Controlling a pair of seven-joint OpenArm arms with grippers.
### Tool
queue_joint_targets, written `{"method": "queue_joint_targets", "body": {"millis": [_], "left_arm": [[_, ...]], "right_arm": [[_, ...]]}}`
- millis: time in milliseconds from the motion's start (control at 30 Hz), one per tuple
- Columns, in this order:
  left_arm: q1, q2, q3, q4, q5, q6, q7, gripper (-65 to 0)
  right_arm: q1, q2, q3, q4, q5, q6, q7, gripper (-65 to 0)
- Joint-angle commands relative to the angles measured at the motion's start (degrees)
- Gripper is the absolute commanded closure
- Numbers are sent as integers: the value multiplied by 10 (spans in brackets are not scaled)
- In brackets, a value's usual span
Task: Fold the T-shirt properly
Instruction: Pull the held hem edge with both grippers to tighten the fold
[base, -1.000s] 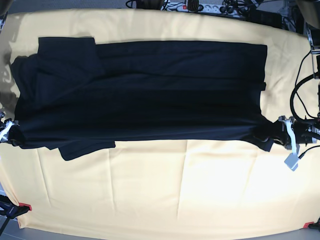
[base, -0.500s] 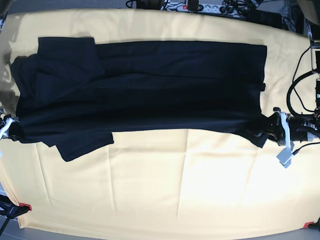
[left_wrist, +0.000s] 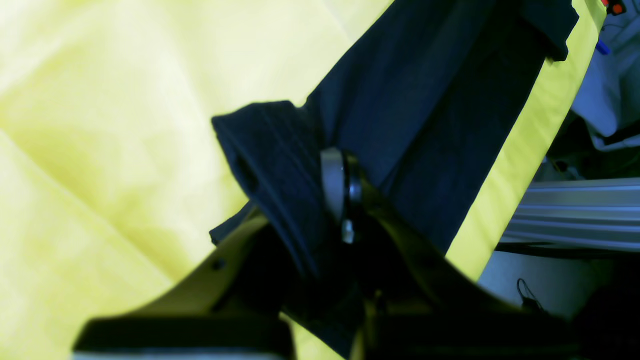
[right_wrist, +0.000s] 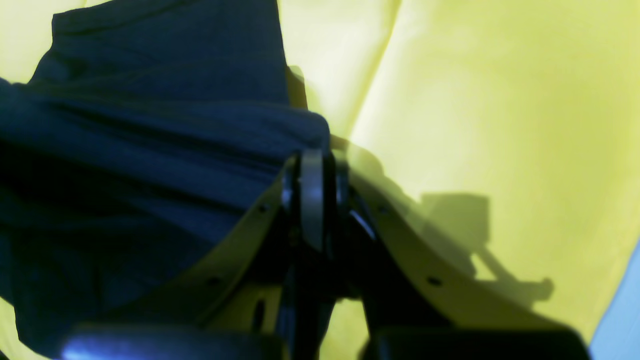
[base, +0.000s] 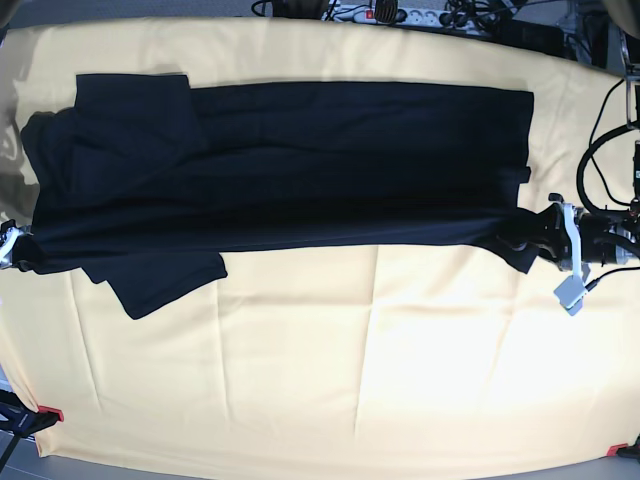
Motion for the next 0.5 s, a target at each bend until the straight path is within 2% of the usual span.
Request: {"method": "queue_joint_targets", "body": {"millis": [0, 233, 333, 467], "left_arm": [[-11, -23, -5, 7, -1, -3, 5, 0], [-11, -51, -5, 9, -1, 12, 5, 0], [-11, -49, -5, 9, -1, 46, 5, 0], [-8, -48, -5, 24, -1, 59, 5, 0]], "right_arm": [[9, 23, 7, 9, -4, -2, 5, 0], [-16, 19, 7, 9, 17, -2, 4, 0], [-18, 19, 7, 9, 17, -2, 3, 0], [-19, 19, 7, 9, 4, -2, -2, 0]]}}
